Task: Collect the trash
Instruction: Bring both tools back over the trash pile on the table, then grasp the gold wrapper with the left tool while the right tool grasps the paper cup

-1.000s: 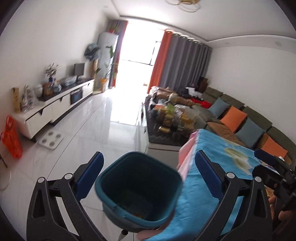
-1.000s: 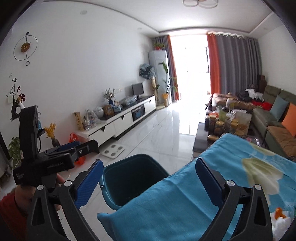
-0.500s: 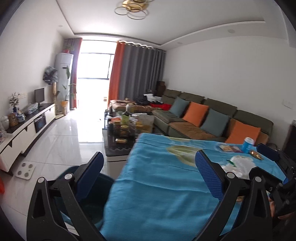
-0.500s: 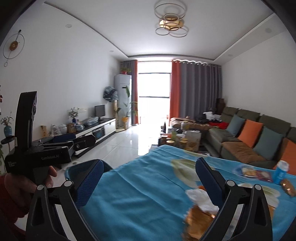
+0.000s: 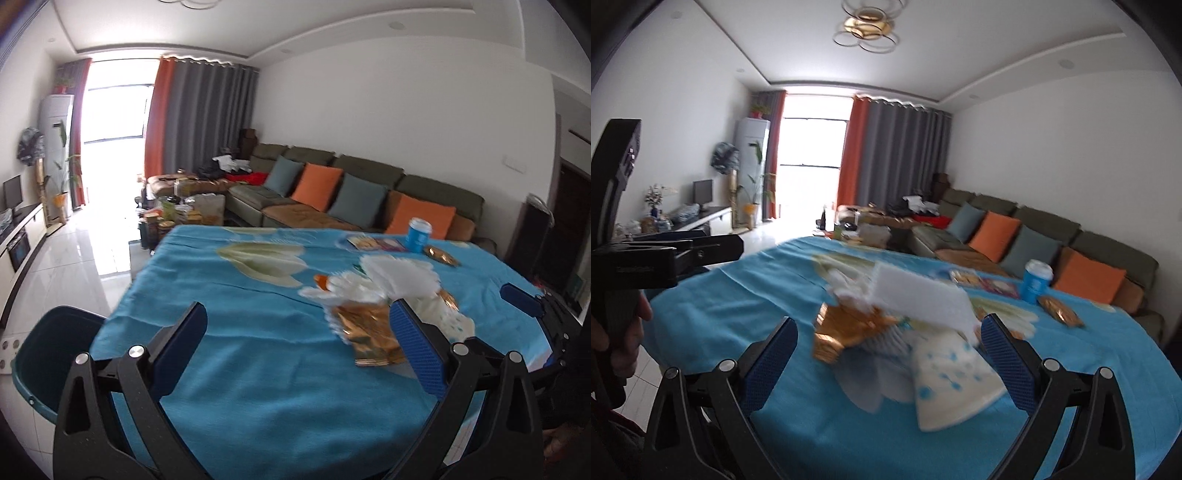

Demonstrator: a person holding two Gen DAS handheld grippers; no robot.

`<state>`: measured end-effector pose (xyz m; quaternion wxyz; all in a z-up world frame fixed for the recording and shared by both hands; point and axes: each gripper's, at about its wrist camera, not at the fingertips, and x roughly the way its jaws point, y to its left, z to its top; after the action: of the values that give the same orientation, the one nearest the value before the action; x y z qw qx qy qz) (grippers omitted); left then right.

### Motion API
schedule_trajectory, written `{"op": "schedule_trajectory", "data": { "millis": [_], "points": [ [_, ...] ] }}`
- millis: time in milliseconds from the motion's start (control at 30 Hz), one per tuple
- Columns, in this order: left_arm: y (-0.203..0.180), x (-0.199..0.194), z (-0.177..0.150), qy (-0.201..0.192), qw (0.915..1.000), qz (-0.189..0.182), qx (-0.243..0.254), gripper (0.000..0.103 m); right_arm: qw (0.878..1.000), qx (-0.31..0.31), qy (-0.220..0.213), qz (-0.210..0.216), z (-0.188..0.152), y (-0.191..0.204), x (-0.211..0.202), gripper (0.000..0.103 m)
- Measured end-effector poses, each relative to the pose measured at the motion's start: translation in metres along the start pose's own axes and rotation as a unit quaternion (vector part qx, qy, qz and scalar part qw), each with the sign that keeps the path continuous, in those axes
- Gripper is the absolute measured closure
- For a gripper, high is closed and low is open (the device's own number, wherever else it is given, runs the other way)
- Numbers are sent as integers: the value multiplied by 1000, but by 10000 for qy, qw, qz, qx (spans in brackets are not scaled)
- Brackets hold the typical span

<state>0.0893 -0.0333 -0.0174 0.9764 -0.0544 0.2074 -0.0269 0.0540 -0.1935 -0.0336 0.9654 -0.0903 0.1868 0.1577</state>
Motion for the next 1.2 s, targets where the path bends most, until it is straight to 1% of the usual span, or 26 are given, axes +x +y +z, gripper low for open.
{"op": "schedule_trajectory", "data": {
  "millis": [100,167,267,367,467,533,600,667,733,800,900,1000,1200],
  "points": [
    [-12,14,-9,134,9997,-180,135,6,9994,44,211,-271,-12,-12,0,7],
    [-12,21,-10,217,9992,-261,197,6,9987,21,284,-426,-15,-14,1,7],
    [-16,25,-14,303,9985,-388,257,6,9980,44,378,-509,-21,-23,6,7],
    [-20,32,-15,380,9976,-482,306,6,9976,-186,481,-465,-22,-17,18,7],
    [-24,37,-18,463,9966,-600,312,6,9976,-288,602,-172,-21,-19,28,7],
    [-26,42,-19,556,9957,-661,328,6,9965,-328,755,131,-20,-26,35,7],
    [-28,48,-20,618,9951,-699,326,6,9955,-359,844,242,-17,-35,41,7],
    [-30,52,-20,656,9945,-736,344,6,9933,-366,1025,388,-15,-44,49,7],
    [-33,57,-20,686,9941,-760,351,6,9922,-313,1113,469,-14,-51,55,7],
    [-35,64,-21,755,9932,-811,350,6,9894,-209,1271,677,-15,-57,61,7],
    [-38,71,-22,867,9918,-884,327,6,9866,-146,1404,818,-15,-61,66,7],
    [-41,81,-23,995,9901,-949,287,6,9810,-18,1602,1097,-15,-67,71,7],
    [-46,97,-28,1208,9877,-965,232,6,9707,301,1892,1448,-22,-79,82,7]
  ]
}}
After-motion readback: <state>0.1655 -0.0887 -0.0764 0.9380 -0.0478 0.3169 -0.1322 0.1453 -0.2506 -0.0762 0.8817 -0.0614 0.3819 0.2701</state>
